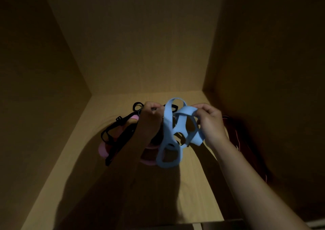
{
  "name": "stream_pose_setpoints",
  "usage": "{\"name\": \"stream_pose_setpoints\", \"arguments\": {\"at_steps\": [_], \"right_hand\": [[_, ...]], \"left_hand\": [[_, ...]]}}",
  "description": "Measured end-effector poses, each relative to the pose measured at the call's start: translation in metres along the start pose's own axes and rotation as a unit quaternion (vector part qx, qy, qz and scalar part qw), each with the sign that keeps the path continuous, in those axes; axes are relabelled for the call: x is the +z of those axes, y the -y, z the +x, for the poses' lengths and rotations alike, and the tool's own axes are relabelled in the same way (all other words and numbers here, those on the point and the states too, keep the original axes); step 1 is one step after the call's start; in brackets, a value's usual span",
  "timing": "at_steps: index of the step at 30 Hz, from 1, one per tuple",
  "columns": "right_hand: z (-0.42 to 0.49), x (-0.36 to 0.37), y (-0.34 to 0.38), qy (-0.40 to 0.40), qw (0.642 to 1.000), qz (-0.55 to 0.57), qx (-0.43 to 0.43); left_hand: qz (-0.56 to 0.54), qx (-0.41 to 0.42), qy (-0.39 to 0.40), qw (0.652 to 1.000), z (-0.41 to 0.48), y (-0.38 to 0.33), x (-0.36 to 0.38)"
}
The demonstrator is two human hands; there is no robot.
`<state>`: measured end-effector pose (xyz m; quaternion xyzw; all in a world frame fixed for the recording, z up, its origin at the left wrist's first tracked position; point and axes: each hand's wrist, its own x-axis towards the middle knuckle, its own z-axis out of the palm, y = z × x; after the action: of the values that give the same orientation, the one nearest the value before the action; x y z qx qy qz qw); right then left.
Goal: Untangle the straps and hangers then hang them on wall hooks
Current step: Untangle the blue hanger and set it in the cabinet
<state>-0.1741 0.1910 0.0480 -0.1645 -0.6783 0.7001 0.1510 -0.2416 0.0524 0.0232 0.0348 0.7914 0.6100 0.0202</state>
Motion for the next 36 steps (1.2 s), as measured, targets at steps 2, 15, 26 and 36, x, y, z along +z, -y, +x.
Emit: {"name": "stream_pose_setpoints", "arguments": {"at_steps": [2,15,26,36], "right_hand": [[0.000,-0.002,0.001,-0.009,1.000,-0.001,-0.006],[-0.004,0.001,0.004,0.067,0.997,-0.019,-0.038],[-0.008,0.001,0.001,0.075,0.979,-0.143,-0.128],[-0.024,-0.001,-0.022,0.025,0.998,-0.033,0.057]], "left_hand": [[-0.074,-0.049,0.014,0.996,-0.002,-0.008,-0.005],[-0.017,-0.003,0.183,0.983,-0.028,-0.020,0.004],[-0.071,-0.142,0.169,0.973,-0.025,-0.034,0.012],[-0.176,-0.037,0.155,0.971,-0.040,-0.020,0.014]]}}
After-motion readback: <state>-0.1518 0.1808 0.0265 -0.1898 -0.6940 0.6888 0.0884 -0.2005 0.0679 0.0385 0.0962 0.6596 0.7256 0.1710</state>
